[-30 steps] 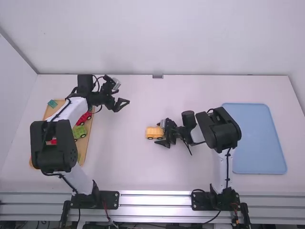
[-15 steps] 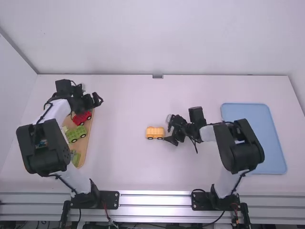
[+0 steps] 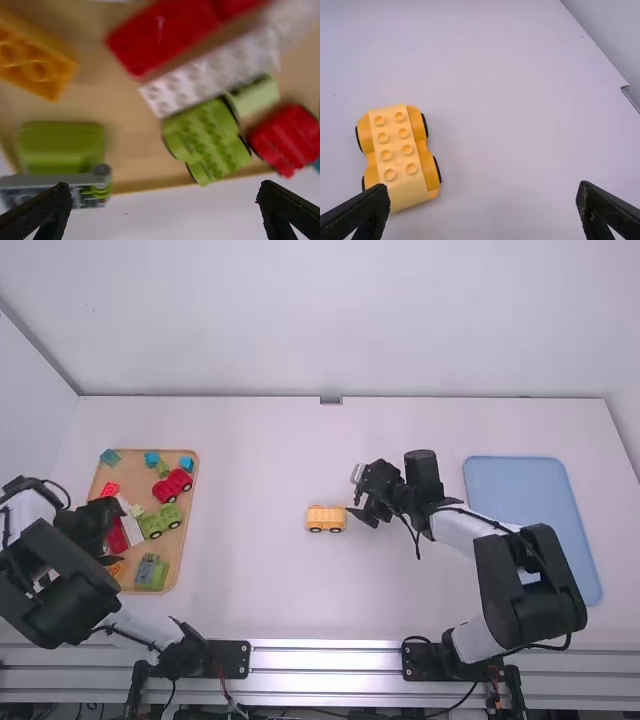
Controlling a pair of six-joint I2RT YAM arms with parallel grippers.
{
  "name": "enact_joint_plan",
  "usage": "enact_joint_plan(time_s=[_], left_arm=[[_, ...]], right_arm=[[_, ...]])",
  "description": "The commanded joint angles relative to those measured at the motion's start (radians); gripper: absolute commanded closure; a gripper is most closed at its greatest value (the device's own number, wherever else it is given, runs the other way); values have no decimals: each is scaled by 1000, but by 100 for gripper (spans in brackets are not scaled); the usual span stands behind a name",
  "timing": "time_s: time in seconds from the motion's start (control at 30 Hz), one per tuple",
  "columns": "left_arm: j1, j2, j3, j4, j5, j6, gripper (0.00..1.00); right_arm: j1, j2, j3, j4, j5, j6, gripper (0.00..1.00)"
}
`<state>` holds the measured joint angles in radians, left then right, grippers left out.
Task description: Assemble lego blocks to make yellow taxi
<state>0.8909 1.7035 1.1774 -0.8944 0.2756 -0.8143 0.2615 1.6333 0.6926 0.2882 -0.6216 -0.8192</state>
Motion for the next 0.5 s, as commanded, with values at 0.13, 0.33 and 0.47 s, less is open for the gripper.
enact_joint_plan(time_s=[0.13,0.33,0.47], left_arm=[[143,-21,-67,47,-121,-220,1],[192,-21,-120,72,-165,-261,14],[171,-21,-157,77,-233,-392,23]], right_arm=[[1,-18,-2,-7,-6,0,2],[1,-18,-2,12,-9,0,2],[1,-18,-2,19,-13,0,2]])
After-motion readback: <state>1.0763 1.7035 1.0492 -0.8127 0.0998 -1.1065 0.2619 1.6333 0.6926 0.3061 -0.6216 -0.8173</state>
